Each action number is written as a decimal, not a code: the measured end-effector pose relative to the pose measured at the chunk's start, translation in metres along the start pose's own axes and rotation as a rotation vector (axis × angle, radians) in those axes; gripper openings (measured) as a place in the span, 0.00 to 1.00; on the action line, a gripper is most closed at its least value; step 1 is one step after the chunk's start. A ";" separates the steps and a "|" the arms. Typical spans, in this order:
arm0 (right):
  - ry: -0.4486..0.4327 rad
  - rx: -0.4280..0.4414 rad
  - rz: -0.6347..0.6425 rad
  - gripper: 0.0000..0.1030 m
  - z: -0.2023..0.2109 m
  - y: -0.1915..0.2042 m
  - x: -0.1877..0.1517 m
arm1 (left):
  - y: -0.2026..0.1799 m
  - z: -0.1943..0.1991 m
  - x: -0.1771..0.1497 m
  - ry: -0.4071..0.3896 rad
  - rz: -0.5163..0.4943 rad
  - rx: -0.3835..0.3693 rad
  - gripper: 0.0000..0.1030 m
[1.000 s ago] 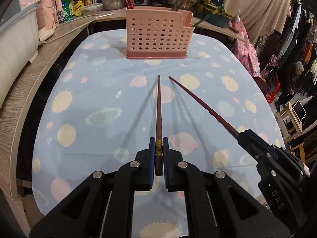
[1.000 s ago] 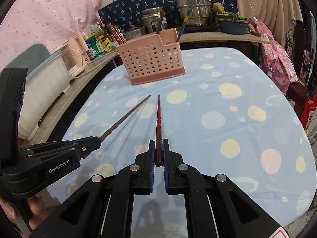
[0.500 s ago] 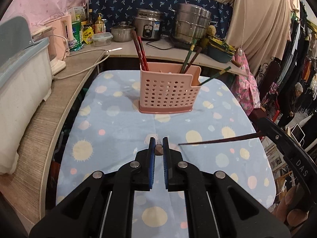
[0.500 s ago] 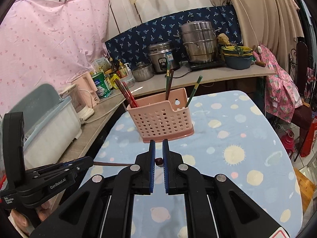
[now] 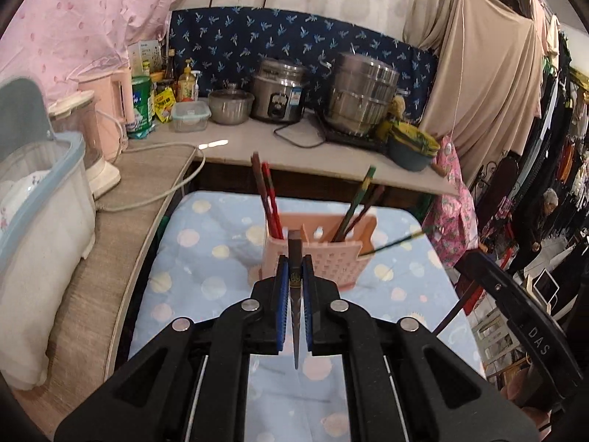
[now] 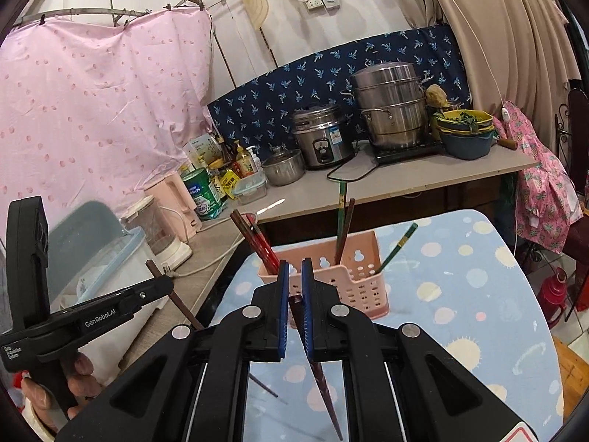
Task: Organize utensils
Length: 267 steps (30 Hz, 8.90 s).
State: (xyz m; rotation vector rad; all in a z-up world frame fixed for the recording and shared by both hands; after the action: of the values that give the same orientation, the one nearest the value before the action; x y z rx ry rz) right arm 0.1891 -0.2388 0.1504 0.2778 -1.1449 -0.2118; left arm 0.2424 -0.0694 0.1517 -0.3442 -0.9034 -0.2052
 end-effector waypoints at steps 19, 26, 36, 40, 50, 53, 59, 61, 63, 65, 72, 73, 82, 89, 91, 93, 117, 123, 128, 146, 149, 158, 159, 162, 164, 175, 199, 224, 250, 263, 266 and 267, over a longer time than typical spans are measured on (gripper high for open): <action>-0.174 0.101 -0.040 0.01 -0.064 0.016 0.153 | -0.002 -0.033 0.142 -0.186 0.048 0.036 0.07; -0.144 0.083 -0.012 0.01 -0.090 0.012 0.151 | 0.004 -0.063 0.131 -0.141 0.034 0.053 0.07; 0.018 -0.008 0.023 0.10 -0.089 -0.032 0.043 | 0.033 -0.024 0.113 -0.174 0.070 0.039 0.07; 0.131 -0.011 0.013 0.15 -0.085 -0.044 -0.019 | 0.046 0.006 0.103 -0.199 0.060 0.059 0.07; 0.337 0.059 0.087 0.17 -0.070 -0.008 -0.142 | 0.080 0.026 0.040 -0.126 0.002 0.188 0.07; 0.401 0.109 0.134 0.17 -0.068 0.019 -0.176 | 0.091 0.023 0.019 -0.087 0.018 0.197 0.07; 0.499 0.191 0.218 0.17 -0.073 0.065 -0.226 | 0.114 0.016 -0.022 -0.015 0.081 0.215 0.07; 0.523 0.209 0.235 0.17 -0.078 0.076 -0.238 | 0.121 0.017 -0.031 -0.001 0.094 0.232 0.07; 0.550 0.228 0.259 0.17 -0.083 0.087 -0.250 | 0.127 0.020 -0.041 0.010 0.108 0.244 0.07; 0.572 0.241 0.284 0.17 -0.087 0.096 -0.260 | 0.134 0.023 -0.051 0.027 0.129 0.250 0.07; 0.629 0.268 0.336 0.17 -0.101 0.116 -0.284 | 0.161 0.046 -0.074 0.055 0.189 0.288 0.07; 0.634 0.268 0.344 0.17 -0.103 0.118 -0.286 | 0.163 0.048 -0.076 0.056 0.194 0.291 0.07; 0.649 0.243 0.420 0.17 -0.123 0.125 -0.296 | 0.169 0.060 -0.084 0.067 0.212 0.289 0.07; 0.636 0.208 0.464 0.08 -0.129 0.119 -0.295 | 0.163 0.071 -0.093 0.085 0.214 0.276 0.07; 0.633 0.188 0.443 0.07 -0.131 0.113 -0.291 | 0.160 0.075 -0.097 0.091 0.213 0.272 0.07; 0.625 0.166 0.406 0.07 -0.131 0.103 -0.284 | 0.157 0.077 -0.101 0.097 0.211 0.267 0.07; 0.191 0.064 0.102 0.07 -0.058 0.024 -0.071 | 0.086 0.053 -0.049 0.032 0.099 0.160 0.07; 0.097 0.056 0.069 0.07 -0.051 0.013 -0.017 | 0.059 0.033 -0.003 0.002 0.089 0.076 0.07; 0.018 0.056 0.030 0.07 -0.052 0.003 0.035 | 0.034 0.020 0.050 -0.062 0.076 0.031 0.07; -0.133 0.003 0.027 0.07 -0.095 -0.016 0.132 | 0.004 -0.065 0.126 -0.098 0.049 0.037 0.07; -0.093 -0.004 0.020 0.07 -0.110 -0.024 0.115 | 0.009 -0.084 0.114 -0.066 0.059 0.040 0.07; 0.017 -0.025 -0.004 0.07 -0.148 -0.040 0.065 | 0.023 -0.124 0.078 0.028 0.085 0.027 0.07; 0.026 -0.026 -0.004 0.07 -0.150 -0.041 0.061 | 0.024 -0.126 0.075 0.031 0.090 0.025 0.10; 0.022 -0.049 0.014 0.12 -0.147 -0.043 0.056 | 0.029 -0.125 0.069 0.023 0.092 0.044 0.25; 0.013 -0.055 0.019 0.19 -0.141 -0.044 0.055 | 0.031 -0.119 0.068 0.007 0.089 0.058 0.33; 0.004 -0.088 0.075 0.48 -0.096 -0.036 0.034 | 0.032 -0.089 0.038 -0.012 0.038 0.171 0.57; 0.103 -0.157 0.145 0.78 -0.040 -0.021 -0.057 | 0.023 -0.048 -0.061 0.032 -0.052 0.298 0.81; 0.183 -0.256 0.126 0.94 -0.016 -0.042 -0.100 | 0.019 -0.041 -0.111 0.114 -0.084 0.352 0.90; 0.223 -0.269 0.139 0.94 -0.032 -0.045 -0.115 | 0.020 -0.055 -0.127 0.163 -0.087 0.361 0.90; 0.232 -0.275 0.137 0.94 -0.039 -0.047 -0.119 | 0.018 -0.063 -0.128 0.171 -0.095 0.353 0.90; 0.234 -0.277 0.137 0.94 -0.041 -0.048 -0.119 | 0.018 -0.065 -0.129 0.174 -0.094 0.354 0.90; 0.233 -0.277 0.138 0.94 -0.041 -0.048 -0.119 | 0.019 -0.066 -0.128 0.174 -0.094 0.355 0.90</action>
State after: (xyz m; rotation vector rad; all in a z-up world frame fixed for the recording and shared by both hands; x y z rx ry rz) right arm 0.1778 -0.2435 0.0164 -0.0224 -0.8868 -0.2080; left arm 0.2188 -0.0731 0.0085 0.0452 -0.7669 -0.1543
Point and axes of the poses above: each gripper's, at about its wrist camera, not at the fingertips, and z roughly against the way its jaws point, y to its left, x to its top, the point moved 7 cm from there along -z, roughly the way its jaws point, and after that the axes turned 2 degrees about -y, right-handed, at the moved point
